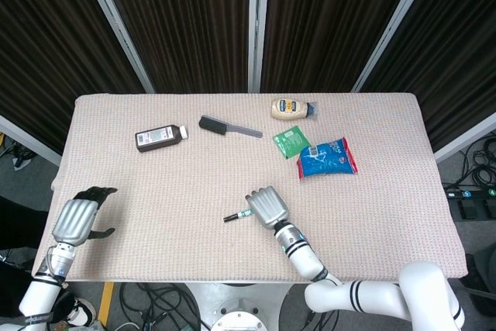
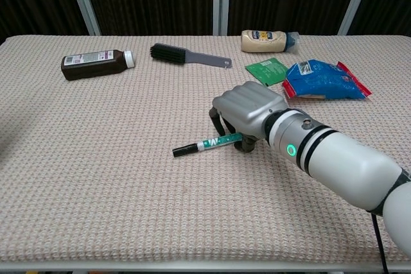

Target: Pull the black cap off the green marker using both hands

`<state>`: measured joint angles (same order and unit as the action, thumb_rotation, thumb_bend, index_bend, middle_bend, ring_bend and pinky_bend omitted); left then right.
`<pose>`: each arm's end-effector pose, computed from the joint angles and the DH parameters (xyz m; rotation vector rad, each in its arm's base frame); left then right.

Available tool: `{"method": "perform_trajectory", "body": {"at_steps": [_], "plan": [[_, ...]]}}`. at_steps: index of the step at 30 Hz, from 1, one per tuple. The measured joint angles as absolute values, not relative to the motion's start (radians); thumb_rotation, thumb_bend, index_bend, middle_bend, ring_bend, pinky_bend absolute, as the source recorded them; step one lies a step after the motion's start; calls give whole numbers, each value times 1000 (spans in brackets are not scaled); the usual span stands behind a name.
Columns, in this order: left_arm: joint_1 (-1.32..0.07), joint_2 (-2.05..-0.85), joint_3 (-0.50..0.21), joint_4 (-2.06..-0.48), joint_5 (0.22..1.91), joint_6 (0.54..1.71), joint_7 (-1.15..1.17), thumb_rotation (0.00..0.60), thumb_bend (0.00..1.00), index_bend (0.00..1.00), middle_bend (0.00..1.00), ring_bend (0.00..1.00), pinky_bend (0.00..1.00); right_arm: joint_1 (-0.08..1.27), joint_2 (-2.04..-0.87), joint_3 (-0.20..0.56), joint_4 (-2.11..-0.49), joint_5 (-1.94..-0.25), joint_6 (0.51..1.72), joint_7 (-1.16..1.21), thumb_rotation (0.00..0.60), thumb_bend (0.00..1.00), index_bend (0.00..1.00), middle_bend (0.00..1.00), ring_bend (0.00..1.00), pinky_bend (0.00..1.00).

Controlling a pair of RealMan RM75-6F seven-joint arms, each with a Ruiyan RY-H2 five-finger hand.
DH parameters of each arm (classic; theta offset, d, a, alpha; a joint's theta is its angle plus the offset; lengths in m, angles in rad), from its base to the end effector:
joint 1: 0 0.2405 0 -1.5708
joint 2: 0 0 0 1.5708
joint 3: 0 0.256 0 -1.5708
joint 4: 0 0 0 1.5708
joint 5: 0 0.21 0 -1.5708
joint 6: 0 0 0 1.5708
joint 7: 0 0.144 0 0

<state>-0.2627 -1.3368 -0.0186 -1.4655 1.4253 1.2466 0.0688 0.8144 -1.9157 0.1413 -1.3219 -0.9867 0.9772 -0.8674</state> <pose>-0.3039 0.2264 0.0676 -1.5943 -1.0185 -0.8267 -0.0962 -0.3000 -0.1259 2.0824 -0.6427 0.6898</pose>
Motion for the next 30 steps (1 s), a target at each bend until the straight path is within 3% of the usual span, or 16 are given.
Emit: {"method": "perform_trajectory", "body": {"at_steps": [21,30], "plan": [[-270,-1342,-18,-1462,1421,1229,63,600,112,202,249,202,291,805,-1911,142,-1315,-1015,1013,-820,600,272,594,593,598,706],[-307,-1349,-45,-1478,1414,1202,73,600,120,214,256,202,344,804,-1877,177,-1372,-1011,1070,-859,600,291,621,611,613,716]]}}
